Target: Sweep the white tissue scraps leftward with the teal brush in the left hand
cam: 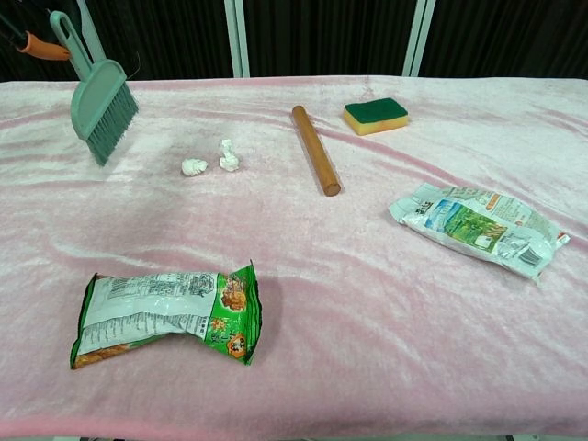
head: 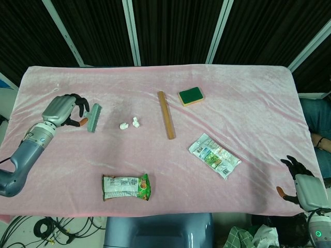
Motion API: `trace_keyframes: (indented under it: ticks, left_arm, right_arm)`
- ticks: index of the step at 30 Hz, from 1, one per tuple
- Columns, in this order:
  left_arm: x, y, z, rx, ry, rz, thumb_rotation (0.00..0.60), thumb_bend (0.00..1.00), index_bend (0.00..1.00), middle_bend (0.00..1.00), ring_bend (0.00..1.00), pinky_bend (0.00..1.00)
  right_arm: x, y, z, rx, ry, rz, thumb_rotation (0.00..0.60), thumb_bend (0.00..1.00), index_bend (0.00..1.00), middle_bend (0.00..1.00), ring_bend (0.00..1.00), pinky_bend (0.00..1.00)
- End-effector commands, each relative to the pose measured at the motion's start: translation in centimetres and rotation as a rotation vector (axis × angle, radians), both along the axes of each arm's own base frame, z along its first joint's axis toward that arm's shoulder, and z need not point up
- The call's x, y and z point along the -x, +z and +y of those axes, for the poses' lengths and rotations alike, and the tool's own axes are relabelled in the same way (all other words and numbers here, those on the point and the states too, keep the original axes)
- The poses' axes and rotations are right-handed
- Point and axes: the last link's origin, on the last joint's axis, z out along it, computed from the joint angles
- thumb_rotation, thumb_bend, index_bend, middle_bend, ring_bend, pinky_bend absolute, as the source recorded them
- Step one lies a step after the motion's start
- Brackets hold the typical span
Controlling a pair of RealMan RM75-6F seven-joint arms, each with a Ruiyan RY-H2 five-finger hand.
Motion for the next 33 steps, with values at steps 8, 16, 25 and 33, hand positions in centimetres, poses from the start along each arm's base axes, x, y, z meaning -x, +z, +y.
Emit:
trace_keyframes:
  ticks: [8, 16, 25, 33]
  left_arm:
    - [2.7, -1.9, -0.1, 0.029, 0.109, 0.151, 0.6, 0.55, 0.78, 0.62, 0.25, 0.28]
    - [0.3, -4.5, 0.8, 0.032, 0.062, 0.119, 0.6, 0.55, 0.78, 0.62, 0.25, 0.28]
    - [-1.5, -6.2, 0.4, 0.114, 0.048, 0.116, 0.6, 0.42, 0.51, 0.5, 0.19, 0.24]
    - [-1.8, -5.9, -0.2, 0.186, 0.105, 0.105, 0.6, 0.13, 0.21, 0.17, 0.0, 0.09]
  right_arm:
    - [0.0, 0.0, 0.0, -0.002, -0.002, -0.002, 0.6, 0.22, 0.17, 0.07, 0.14, 0.26]
    - [0.0, 0.0, 0.0, -0.004, -0.002, -0.001, 0.6, 0.22, 0.17, 0.07, 0.14, 0.26]
    - [0.0, 0.0, 0.0, -0.011, -0.003, -0.001, 0.6, 0.22, 0.17, 0.07, 0.14, 0.26]
    - [0.0, 0.0, -0.1, -0.007, 0.001, 0.001, 0.6, 0.22, 0.17, 0.07, 0.14, 0.26]
